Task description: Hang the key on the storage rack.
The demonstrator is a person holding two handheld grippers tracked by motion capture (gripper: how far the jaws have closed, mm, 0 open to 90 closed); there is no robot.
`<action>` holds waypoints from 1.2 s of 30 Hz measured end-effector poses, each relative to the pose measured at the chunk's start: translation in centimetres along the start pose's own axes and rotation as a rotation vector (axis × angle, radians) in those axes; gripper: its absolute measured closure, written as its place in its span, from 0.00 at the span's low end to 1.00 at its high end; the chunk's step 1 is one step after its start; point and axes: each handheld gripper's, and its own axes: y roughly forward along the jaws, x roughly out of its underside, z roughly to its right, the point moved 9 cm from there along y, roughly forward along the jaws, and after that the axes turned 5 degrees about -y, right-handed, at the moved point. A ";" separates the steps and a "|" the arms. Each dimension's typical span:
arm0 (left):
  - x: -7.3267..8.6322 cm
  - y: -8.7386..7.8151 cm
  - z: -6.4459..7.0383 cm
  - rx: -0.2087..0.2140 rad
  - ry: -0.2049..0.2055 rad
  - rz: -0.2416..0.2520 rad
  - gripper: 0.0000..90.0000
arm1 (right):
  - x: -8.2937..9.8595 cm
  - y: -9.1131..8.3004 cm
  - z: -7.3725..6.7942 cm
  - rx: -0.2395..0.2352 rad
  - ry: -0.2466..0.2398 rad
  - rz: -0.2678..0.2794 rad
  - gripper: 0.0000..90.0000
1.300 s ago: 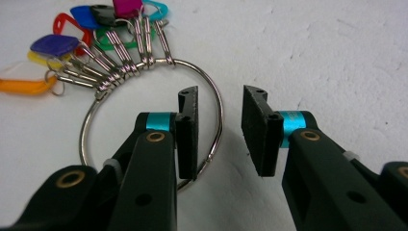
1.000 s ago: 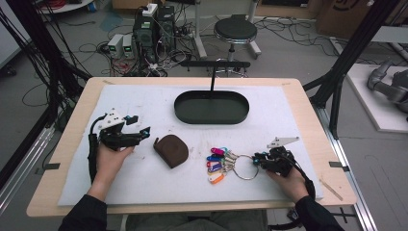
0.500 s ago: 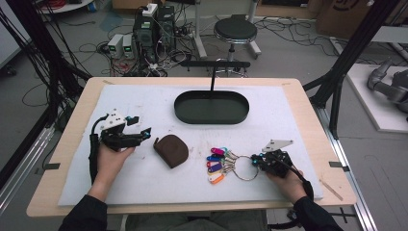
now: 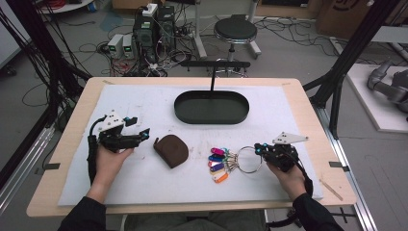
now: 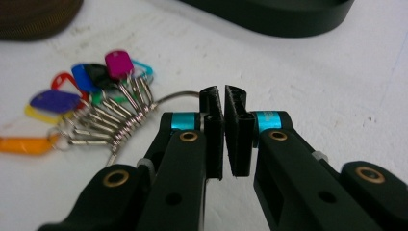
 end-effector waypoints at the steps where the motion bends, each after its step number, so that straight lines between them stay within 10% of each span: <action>1: 0.0 0.0 0.0 0.000 0.000 0.000 0.34 | 0.0 0.0 0.0 0.000 0.000 0.000 0.97; 13: 0.0 0.0 0.2 0.001 0.005 0.002 0.34 | -2.1 -0.2 -1.6 -0.124 0.142 0.125 0.97; 23: 0.0 0.2 0.3 0.006 0.007 -0.001 0.34 | -1.6 -0.1 -2.1 -0.173 0.197 0.072 0.96; 36: 0.0 -0.2 0.3 0.004 0.007 0.005 0.34 | -2.6 -0.5 -2.1 -0.193 0.147 0.079 0.97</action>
